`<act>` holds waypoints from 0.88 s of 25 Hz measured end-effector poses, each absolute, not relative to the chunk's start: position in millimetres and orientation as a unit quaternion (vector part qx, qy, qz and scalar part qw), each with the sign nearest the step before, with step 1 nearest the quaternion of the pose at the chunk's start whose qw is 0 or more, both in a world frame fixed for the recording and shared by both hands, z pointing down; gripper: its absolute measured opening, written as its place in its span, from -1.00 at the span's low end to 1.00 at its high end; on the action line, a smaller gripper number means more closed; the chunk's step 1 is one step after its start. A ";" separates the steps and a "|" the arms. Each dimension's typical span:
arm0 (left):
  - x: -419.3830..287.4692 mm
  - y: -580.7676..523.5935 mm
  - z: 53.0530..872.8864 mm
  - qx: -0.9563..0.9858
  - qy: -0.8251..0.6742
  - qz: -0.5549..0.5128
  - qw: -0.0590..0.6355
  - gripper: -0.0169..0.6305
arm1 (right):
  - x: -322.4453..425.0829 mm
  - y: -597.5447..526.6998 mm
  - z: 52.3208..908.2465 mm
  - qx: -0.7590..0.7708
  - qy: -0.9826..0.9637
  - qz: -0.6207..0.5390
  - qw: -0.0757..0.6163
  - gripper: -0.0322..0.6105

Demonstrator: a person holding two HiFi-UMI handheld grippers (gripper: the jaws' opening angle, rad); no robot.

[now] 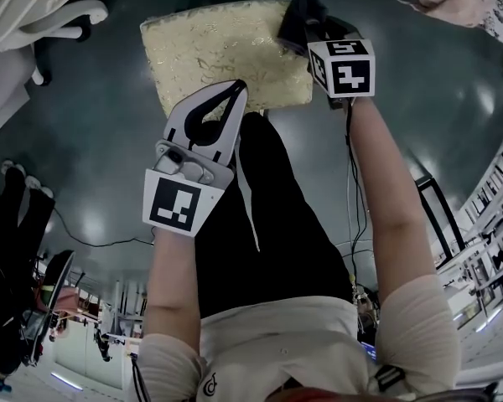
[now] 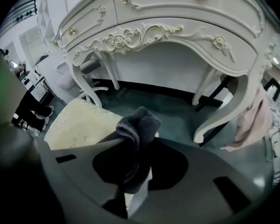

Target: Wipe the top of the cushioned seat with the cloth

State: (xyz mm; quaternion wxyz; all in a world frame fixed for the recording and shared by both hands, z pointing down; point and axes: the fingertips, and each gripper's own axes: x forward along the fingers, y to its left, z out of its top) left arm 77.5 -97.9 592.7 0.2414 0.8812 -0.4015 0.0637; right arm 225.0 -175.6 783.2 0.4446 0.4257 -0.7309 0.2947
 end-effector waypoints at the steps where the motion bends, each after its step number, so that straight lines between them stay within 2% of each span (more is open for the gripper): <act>1: 79.8 -96.6 591.7 0.882 -0.400 0.062 0.243 -0.91 | 229.8 -174.8 782.9 0.429 -0.726 0.296 0.449 -0.66; 7: 76.2 -88.3 576.9 0.886 -0.391 0.063 0.242 -0.91 | 218.0 -165.9 757.8 0.429 -0.732 0.295 0.440 -0.66; 15: 17.7 -73.5 558.1 0.873 -0.421 0.061 0.238 -0.91 | 121.6 -131.6 725.7 0.380 -0.771 0.296 0.416 -0.66; 22: -48.0 -51.5 568.9 0.854 -0.454 0.068 0.244 -0.91 | 24.4 -99.0 739.0 0.328 -0.792 0.313 0.408 -0.66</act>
